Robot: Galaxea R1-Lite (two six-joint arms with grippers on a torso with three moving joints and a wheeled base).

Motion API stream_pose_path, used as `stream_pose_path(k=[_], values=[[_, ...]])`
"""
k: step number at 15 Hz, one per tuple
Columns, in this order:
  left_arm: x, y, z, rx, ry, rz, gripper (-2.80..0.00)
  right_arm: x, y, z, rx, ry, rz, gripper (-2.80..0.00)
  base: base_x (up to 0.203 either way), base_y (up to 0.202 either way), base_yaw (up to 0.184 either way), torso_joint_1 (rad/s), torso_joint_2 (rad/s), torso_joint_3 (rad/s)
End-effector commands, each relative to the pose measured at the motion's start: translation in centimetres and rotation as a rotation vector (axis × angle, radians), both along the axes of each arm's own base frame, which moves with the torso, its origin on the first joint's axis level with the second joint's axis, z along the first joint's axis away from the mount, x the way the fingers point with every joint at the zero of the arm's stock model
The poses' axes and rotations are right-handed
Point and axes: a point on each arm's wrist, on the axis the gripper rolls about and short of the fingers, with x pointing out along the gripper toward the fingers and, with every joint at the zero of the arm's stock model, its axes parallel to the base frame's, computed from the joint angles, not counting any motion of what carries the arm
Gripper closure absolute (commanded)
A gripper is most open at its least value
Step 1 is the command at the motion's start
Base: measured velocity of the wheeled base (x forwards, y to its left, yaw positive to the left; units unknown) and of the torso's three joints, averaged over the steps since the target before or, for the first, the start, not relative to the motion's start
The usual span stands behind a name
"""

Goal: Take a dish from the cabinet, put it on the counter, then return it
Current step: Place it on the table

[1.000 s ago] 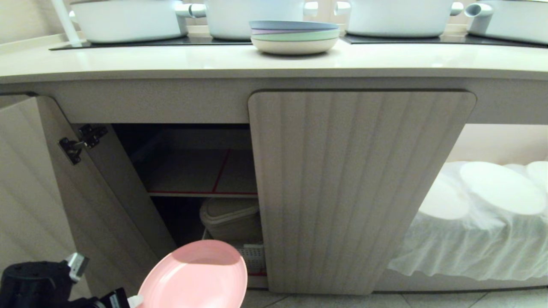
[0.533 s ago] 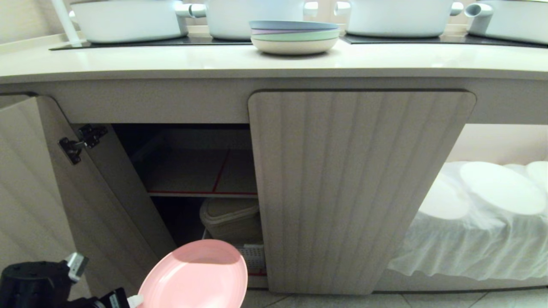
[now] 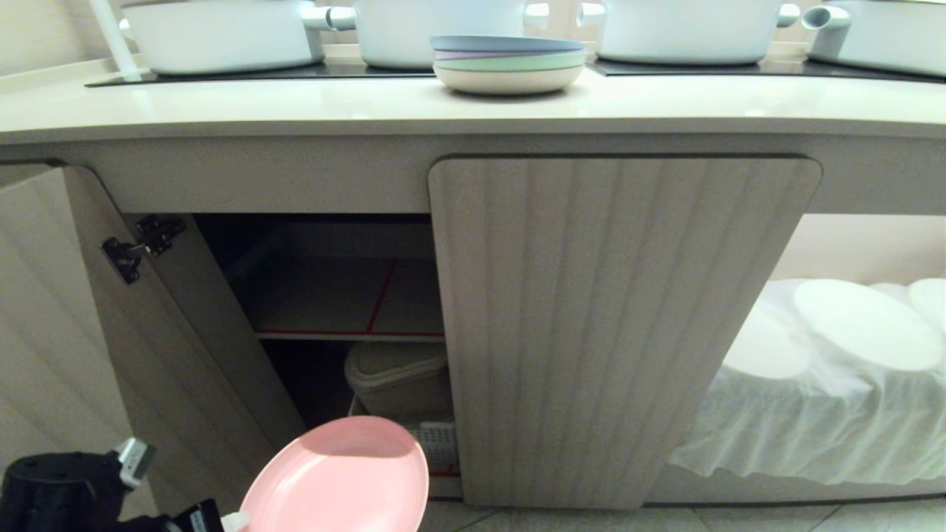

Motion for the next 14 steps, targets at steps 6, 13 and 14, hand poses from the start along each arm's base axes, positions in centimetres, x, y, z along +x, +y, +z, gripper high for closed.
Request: stream_pose_path(k=[6,13,14], values=[[-0.02,-0.01,-0.07,-0.001,0.009,0.002,0.0,0.0,0.0,0.0,0.0,0.0,0.001,0.0,0.0,0.0,0.0,0.0,0.0,0.0],[-0.02,-0.02,-0.07,-0.002,0.009,0.001,0.0,0.0,0.0,0.0,-0.003,0.0,0.001,0.0,0.0,0.0,0.0,0.053,-0.14,-0.1],[-0.01,-0.02,-0.06,-0.003,0.008,0.0,0.0,0.0,0.0,0.0,-0.003,0.0,0.001,0.0,0.0,0.0,0.0,0.152,-0.42,-0.273]])
